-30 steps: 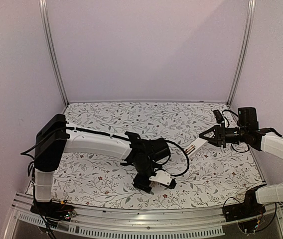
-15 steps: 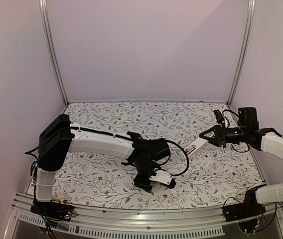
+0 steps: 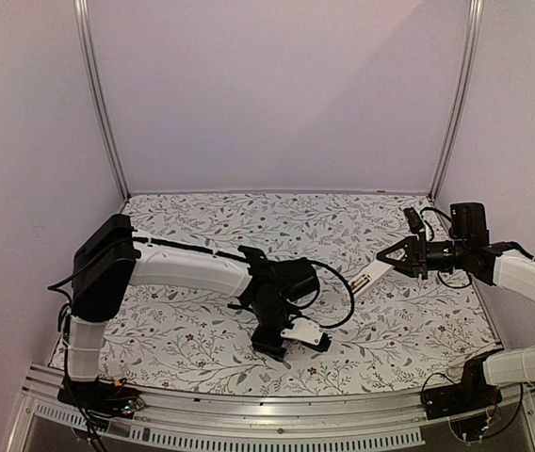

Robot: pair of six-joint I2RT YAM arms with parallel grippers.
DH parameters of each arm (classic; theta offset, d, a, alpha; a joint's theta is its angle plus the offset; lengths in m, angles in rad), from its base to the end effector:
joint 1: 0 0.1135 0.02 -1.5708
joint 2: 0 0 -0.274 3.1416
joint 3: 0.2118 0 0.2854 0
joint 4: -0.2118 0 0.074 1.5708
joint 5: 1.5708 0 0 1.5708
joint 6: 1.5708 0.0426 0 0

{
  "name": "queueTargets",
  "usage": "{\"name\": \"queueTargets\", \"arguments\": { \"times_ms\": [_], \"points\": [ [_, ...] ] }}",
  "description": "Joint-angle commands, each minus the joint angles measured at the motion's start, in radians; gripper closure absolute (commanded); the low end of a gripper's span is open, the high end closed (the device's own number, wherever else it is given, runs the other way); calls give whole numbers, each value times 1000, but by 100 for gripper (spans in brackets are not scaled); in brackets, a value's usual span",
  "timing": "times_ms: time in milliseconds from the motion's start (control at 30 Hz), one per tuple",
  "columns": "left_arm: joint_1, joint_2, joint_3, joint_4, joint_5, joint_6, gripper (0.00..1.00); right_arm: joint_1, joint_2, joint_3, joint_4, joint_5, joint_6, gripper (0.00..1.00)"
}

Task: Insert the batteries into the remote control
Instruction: Pick up the battery from the center of the board.

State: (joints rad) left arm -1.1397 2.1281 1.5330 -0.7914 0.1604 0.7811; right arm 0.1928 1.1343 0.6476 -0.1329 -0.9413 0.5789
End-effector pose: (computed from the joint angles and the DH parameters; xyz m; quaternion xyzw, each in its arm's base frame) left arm 0.1822 -0.4125 0.1252 0.8176 0.5629 -0.0949 0.0760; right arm 0.2481 0.0835 0.2268 -0.0517 0.8175 0.5271 0.2264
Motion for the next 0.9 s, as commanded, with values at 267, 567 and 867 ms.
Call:
{"name": "queueTargets", "arguments": {
  "times_ms": [267,567,867],
  "points": [
    [-2,23,35,-16,22,-10,40,-9,12,-3,19,-18,-4,100],
    [9,14,29,-15,-37,-104,63,-10,12,-2,19,-17,-4,100],
    [21,-109,-77,171,-73,-433,70,-10,9,-2,20,-18,0,100]
  ]
}}
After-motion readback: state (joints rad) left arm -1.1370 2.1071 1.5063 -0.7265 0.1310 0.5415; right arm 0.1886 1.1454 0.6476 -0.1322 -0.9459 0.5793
